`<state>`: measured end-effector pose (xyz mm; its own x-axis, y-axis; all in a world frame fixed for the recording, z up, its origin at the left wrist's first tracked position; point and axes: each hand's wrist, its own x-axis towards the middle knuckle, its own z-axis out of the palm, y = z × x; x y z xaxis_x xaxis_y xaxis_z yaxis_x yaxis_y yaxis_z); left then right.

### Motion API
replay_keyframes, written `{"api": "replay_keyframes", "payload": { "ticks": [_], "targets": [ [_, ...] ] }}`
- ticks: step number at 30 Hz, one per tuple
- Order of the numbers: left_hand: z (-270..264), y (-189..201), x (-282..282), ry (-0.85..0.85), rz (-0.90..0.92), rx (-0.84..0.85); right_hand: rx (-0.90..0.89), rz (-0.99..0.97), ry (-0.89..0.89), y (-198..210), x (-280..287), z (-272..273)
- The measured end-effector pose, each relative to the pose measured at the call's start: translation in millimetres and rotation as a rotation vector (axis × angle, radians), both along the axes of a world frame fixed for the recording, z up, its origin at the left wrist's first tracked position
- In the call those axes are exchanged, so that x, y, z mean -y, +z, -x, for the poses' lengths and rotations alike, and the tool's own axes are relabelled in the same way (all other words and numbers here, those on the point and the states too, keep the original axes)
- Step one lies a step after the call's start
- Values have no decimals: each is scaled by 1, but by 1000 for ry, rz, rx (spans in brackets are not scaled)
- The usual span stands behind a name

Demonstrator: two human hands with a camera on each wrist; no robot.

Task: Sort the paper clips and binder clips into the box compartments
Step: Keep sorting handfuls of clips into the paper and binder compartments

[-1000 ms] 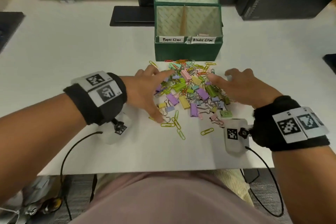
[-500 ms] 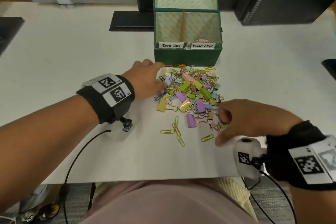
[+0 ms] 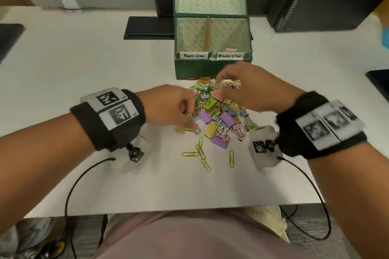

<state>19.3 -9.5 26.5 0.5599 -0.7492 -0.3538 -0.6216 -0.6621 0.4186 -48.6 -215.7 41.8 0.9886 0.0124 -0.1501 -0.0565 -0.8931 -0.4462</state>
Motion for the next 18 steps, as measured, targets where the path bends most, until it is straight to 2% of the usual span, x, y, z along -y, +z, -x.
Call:
{"api": "replay_keyframes", "payload": {
  "ticks": [5,8,12,14,18],
  "targets": [
    [24,-9,-3,-171,-211,18,-250,88,147,-17,-26,-40],
    [28,-17,-2,-206,-257,47,-305,208,190,-26,-35,-46],
    [20,-19,0,-150,-155,47,-315,232,232,-26,-29,-49],
    [12,-18,1,-105,-90,53,-280,184,255,-24,-21,-48],
    [-2,-13,3,-52,-8,67,-201,140,184,-23,-15,-46]
  ]
}}
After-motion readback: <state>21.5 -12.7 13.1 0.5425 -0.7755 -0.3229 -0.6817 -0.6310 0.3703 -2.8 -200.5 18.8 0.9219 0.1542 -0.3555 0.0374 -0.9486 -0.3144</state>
